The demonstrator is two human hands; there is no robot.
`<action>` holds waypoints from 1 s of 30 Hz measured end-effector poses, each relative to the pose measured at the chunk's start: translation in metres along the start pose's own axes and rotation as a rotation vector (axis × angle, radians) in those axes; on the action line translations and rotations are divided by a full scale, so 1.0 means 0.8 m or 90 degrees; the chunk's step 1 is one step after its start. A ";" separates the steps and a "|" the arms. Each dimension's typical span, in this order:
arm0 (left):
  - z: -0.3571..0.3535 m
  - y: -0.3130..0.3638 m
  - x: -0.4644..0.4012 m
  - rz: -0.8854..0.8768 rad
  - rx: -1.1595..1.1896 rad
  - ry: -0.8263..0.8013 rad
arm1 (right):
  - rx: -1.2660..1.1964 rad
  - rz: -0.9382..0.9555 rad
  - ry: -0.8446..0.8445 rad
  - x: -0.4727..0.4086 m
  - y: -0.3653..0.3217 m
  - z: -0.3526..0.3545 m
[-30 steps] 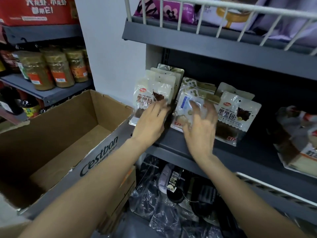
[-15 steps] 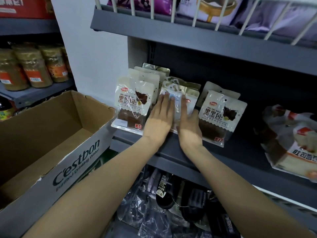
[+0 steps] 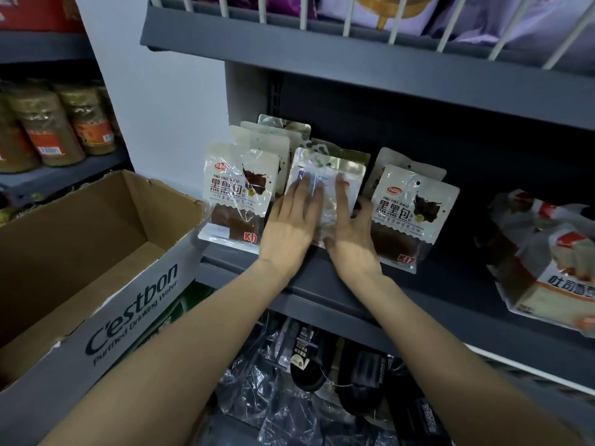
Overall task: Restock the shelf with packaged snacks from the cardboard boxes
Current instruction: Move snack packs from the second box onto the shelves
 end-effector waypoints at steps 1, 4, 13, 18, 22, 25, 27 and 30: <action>-0.001 0.002 -0.001 -0.004 0.014 0.005 | -0.004 -0.030 0.014 0.009 0.009 0.008; 0.003 0.025 0.000 -0.045 0.043 -0.024 | 0.092 -0.163 0.194 0.043 0.049 0.056; -0.019 0.109 -0.033 -0.227 -0.040 -0.059 | -0.282 -0.447 0.009 0.041 0.149 0.029; -0.048 0.121 -0.054 -0.209 -0.175 -0.132 | -0.266 -0.355 -0.037 0.025 0.158 0.025; -0.066 0.118 -0.060 -0.158 -0.148 -0.173 | -0.410 -0.298 -0.054 0.011 0.168 0.022; -0.064 0.125 -0.066 -0.180 -0.159 -0.108 | -0.476 -0.267 -0.083 0.007 0.170 0.017; -0.079 0.115 -0.066 -0.127 -0.183 -0.142 | -0.465 -0.284 -0.059 0.004 0.176 0.014; -0.076 0.112 -0.073 -0.073 -0.161 -0.128 | -0.412 -0.315 -0.047 -0.001 0.180 0.007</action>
Point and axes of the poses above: each hand's wrist, its own x-axis away from the middle knuckle, its own z-axis out of the back of the hand, y = z × x, the point moved 8 cm from there along -x, towards the middle knuckle, and after that the axes turned 9 degrees about x, right-handed, at the moved point
